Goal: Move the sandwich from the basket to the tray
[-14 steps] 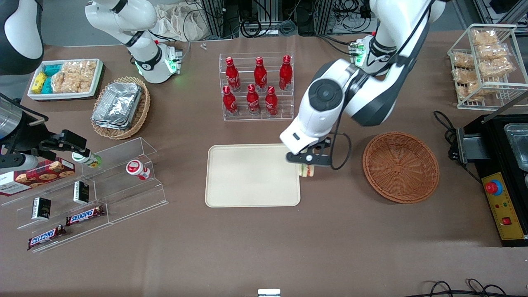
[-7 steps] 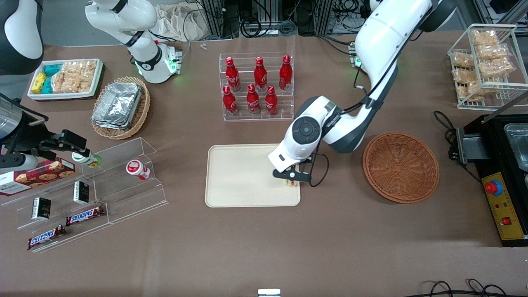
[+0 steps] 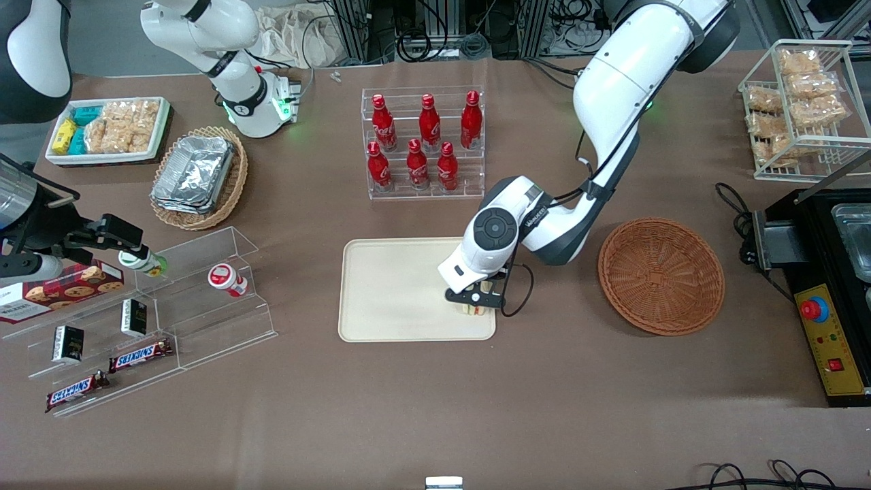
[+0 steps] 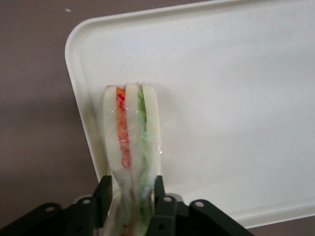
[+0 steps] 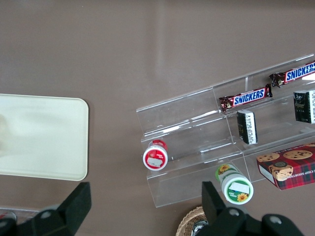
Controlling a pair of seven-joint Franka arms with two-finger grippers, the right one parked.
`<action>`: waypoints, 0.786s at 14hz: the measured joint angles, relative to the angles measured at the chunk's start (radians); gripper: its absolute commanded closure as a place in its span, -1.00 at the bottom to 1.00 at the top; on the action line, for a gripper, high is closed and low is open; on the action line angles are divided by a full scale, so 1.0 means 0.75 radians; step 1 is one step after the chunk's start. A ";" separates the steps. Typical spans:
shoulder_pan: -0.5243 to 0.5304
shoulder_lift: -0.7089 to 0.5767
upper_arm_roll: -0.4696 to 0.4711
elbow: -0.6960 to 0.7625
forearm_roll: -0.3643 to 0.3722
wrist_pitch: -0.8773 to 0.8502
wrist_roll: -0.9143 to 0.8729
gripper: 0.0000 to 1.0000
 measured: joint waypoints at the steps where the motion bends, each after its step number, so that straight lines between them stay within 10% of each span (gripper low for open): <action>1: 0.000 -0.003 0.001 0.008 0.003 -0.003 -0.012 -0.98; 11: 0.222 -0.460 0.024 0.050 0.009 -0.672 0.242 -0.98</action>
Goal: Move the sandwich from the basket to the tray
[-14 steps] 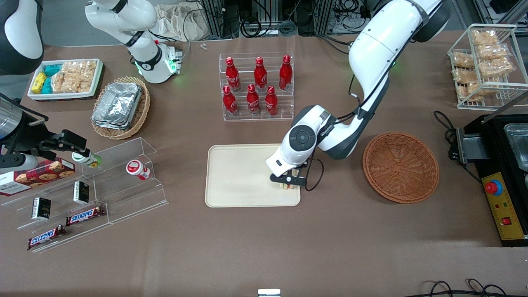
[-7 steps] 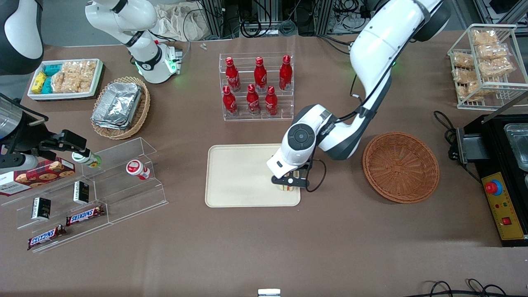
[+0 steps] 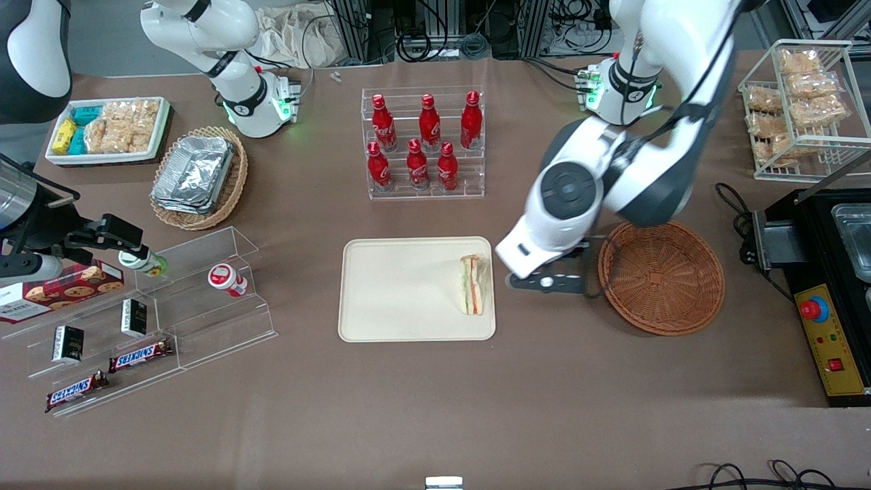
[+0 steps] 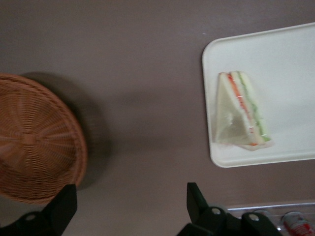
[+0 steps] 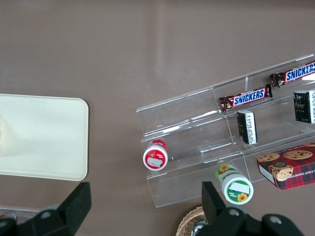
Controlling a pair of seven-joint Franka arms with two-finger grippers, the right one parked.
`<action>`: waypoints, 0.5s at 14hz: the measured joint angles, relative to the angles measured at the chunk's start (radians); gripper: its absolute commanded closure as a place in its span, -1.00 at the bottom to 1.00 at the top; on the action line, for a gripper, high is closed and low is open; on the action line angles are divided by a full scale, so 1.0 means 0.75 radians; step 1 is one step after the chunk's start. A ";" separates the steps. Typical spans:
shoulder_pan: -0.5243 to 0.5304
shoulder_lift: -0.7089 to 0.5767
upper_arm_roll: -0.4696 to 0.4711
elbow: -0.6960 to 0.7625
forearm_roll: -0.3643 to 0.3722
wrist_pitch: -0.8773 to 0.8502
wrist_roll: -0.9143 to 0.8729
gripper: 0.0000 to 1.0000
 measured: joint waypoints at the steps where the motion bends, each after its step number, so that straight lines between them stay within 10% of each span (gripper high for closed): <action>1: 0.048 -0.044 0.002 0.000 0.000 -0.051 0.069 -0.98; 7: 0.393 -0.303 0.013 0.003 0.000 -0.268 0.461 -0.99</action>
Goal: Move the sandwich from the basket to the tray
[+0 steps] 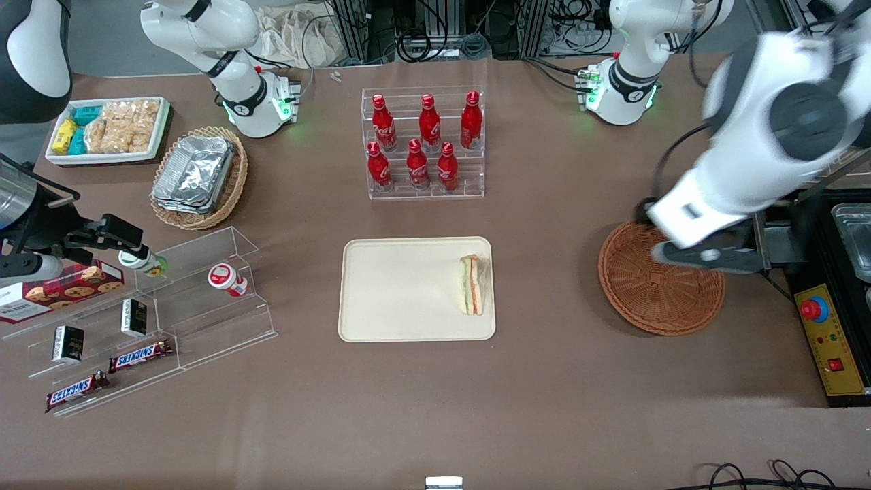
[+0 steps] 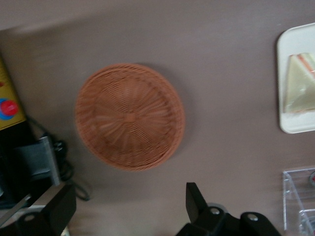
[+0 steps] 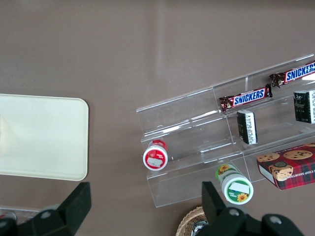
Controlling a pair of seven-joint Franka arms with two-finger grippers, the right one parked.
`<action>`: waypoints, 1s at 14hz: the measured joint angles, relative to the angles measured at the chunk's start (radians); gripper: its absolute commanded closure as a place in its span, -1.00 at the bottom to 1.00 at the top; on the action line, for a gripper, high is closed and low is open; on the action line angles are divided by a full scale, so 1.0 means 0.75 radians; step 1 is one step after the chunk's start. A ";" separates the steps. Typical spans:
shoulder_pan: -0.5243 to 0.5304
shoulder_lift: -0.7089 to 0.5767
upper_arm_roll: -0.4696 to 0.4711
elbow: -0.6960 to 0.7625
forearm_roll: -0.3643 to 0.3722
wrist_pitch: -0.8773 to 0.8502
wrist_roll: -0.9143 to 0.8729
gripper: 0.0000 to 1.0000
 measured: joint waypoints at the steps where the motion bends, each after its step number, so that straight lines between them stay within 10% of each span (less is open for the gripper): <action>1: 0.048 -0.023 0.001 0.000 -0.001 -0.032 0.019 -0.99; 14: 0.196 -0.040 0.007 0.005 -0.018 -0.085 0.034 -1.00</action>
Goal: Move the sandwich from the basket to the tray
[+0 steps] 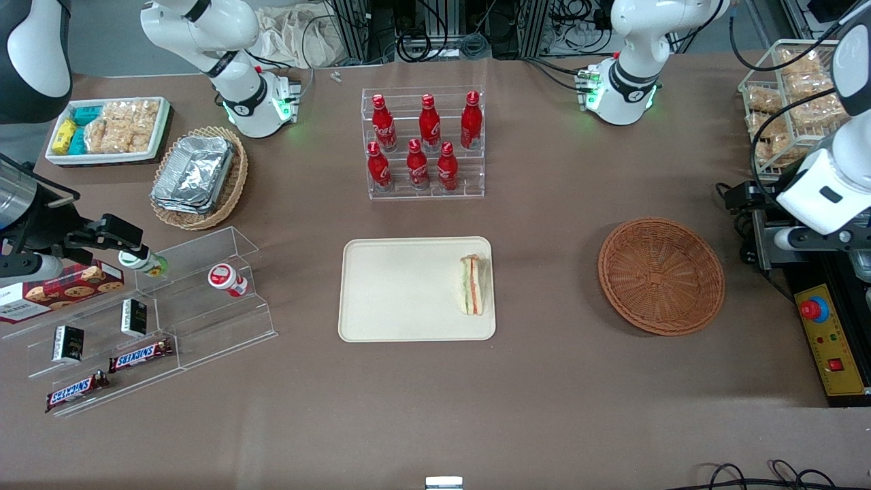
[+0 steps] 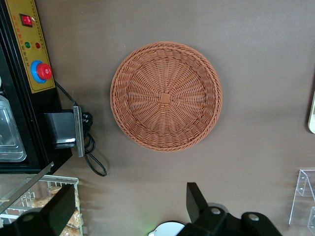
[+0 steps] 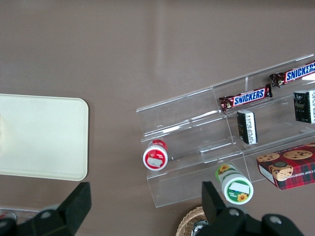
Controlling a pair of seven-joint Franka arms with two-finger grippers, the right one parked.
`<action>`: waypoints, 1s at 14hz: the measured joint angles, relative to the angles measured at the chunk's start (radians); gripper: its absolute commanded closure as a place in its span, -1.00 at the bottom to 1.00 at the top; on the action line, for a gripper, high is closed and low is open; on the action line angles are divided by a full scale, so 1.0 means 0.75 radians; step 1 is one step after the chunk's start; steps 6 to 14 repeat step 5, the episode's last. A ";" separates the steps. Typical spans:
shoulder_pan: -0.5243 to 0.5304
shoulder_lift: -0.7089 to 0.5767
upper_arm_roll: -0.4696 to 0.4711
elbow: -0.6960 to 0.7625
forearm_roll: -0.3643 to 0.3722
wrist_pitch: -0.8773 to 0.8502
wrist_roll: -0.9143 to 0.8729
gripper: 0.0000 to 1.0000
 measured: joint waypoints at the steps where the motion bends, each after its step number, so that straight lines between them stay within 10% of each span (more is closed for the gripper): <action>1: -0.012 0.000 0.026 0.000 -0.004 0.000 0.000 -1.00; 5: -0.221 0.001 0.328 0.000 -0.094 0.029 0.028 -1.00; 14: -0.221 0.001 0.328 0.000 -0.094 0.029 0.028 -1.00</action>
